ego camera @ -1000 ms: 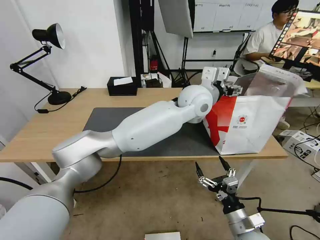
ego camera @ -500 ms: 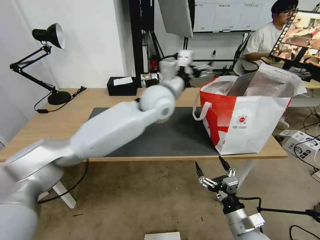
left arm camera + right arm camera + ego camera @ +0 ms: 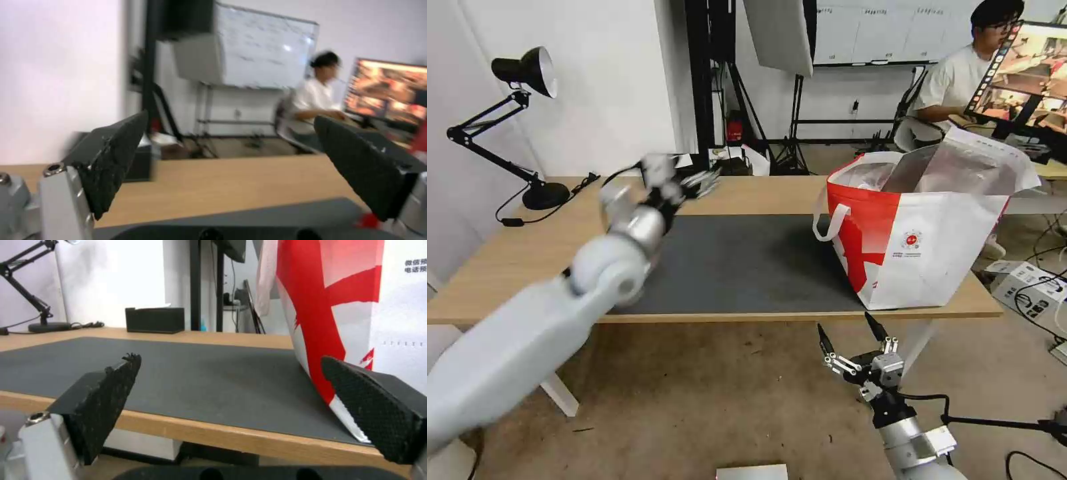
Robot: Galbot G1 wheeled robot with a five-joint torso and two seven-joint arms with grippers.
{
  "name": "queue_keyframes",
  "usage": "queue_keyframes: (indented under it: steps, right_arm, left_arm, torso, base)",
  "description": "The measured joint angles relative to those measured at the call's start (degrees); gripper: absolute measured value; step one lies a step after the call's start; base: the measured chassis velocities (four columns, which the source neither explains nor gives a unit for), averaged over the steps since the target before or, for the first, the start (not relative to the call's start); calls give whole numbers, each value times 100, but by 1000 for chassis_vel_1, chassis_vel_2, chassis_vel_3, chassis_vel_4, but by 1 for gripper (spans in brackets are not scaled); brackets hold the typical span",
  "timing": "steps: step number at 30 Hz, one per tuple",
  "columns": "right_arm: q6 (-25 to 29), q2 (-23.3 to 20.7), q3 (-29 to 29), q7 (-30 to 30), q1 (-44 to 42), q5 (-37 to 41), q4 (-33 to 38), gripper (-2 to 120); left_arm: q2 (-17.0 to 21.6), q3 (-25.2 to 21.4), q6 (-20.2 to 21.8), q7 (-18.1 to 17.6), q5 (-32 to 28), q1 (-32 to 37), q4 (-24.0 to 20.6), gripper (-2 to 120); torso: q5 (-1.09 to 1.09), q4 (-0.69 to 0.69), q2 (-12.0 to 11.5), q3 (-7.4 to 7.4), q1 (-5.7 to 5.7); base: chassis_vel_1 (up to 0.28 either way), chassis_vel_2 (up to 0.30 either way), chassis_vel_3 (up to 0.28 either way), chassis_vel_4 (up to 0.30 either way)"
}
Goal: Pick up the trash from the table and place it into the takeout bag.
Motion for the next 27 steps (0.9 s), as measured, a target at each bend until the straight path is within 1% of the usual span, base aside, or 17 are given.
queue_keyframes:
  steps: [2, 3, 4, 5, 6, 7, 9, 10, 11, 14, 15, 18, 19, 22, 23, 26, 27]
  right_arm:
    - [0, 0, 0, 0, 0, 0, 0, 100]
    - [0, 0, 0, 0, 0, 0, 0, 100]
    - [0, 0, 0, 0, 0, 0, 0, 100]
    - [0, 0, 0, -1, 0, 0, 0, 100]
    - [0, 0, 0, 0, 0, 0, 0, 100]
    - [0, 0, 0, 0, 0, 0, 0, 100]
    - [0, 1, 0, 1, 0, 0, 0, 100]
    - [0, 0, 0, 0, 0, 0, 0, 100]
    - [0, 0, 0, 0, 0, 0, 0, 100]
    - [0, 0, 0, 0, 0, 0, 0, 100]
    - [0, 0, 0, 0, 0, 0, 0, 100]
    - [0, 1, 0, 0, 0, 0, 0, 100]
    - [0, 1, 0, 0, 0, 0, 0, 100]
    - [0, 0, 0, 0, 0, 0, 0, 100]
    - [0, 0, 0, 0, 0, 0, 0, 100]
    - [0, 0, 0, 0, 0, 0, 0, 100]
    - [0, 0, 0, 0, 0, 0, 0, 100]
  left_arm:
    - [24, -676, -372, 80, 479, 1028, -92, 100]
    - [-1, -844, -433, 122, 584, 1261, -114, 100]
    - [-1, -844, -433, 122, 584, 1261, -114, 100]
    - [-98, -1274, -522, 199, 849, 1836, -192, 100]
    - [-244, -1603, -578, 211, 1047, 2252, -275, 100]
    - [-244, -1603, -578, 211, 1047, 2252, -275, 100]
    - [-620, -2096, -681, 227, 1388, 2994, -431, 100]
    - [-769, -2273, -729, 243, 1529, 3275, -470, 100]
    - [-769, -2273, -729, 243, 1529, 3275, -470, 100]
    - [-1235, -2826, -955, 435, 1965, 4081, -552, 100]
    - [-1235, -2826, -955, 435, 1965, 4081, -552, 100]
    - [-1607, -3126, -1181, 757, 2229, 4620, -596, 100]
    - [-1607, -3126, -1181, 757, 2229, 4620, -596, 100]
    - [-1918, -3284, -1491, 1169, 2449, 5142, -674, 100]
    - [-1918, -3284, -1491, 1169, 2449, 5142, -674, 100]
    - [-2219, -3402, -1615, 1368, 2728, 5533, -749, 100]
    - [-2219, -3402, -1615, 1368, 2728, 5533, -749, 100]
  torso:
    - [-4, 0, 0, 0, 0]
    - [-2, -2, 0, 0, 0]
    - [-2, -2, 0, 0, 0]
    - [-1, -2, 0, 0, 0]
    - [0, -2, 0, 0, 0]
    - [0, -2, 0, 0, 0]
    - [1, -3, 0, 0, 0]
    - [-3, -1, 0, 0, 0]
    - [-3, -1, 0, 0, 0]
    - [1, -1, 0, 0, 0]
    - [1, -1, 0, 0, 0]
    - [1, -2, 0, 0, 0]
    - [1, -2, 0, 0, 0]
    - [1, -2, -1, 0, 0]
    - [1, -2, -1, 0, 0]
    - [1, -2, 0, 0, 0]
    - [1, -2, 0, 0, 0]
  base:
    - [0, 0, 0, 0]
    - [0, 0, 0, 0]
    - [0, 0, 0, 0]
    - [0, 0, 0, 0]
    - [0, 0, 0, 0]
    - [0, 0, 0, 0]
    - [0, 0, 0, 0]
    - [0, 0, 0, 0]
    - [0, 0, 0, 0]
    - [0, 0, 0, 0]
    - [0, 0, 0, 0]
    - [0, 0, 0, 0]
    - [0, 0, 0, 0]
    - [0, 0, 0, 0]
    - [0, 0, 0, 0]
    - [0, 0, 0, 0]
    - [0, 0, 0, 0]
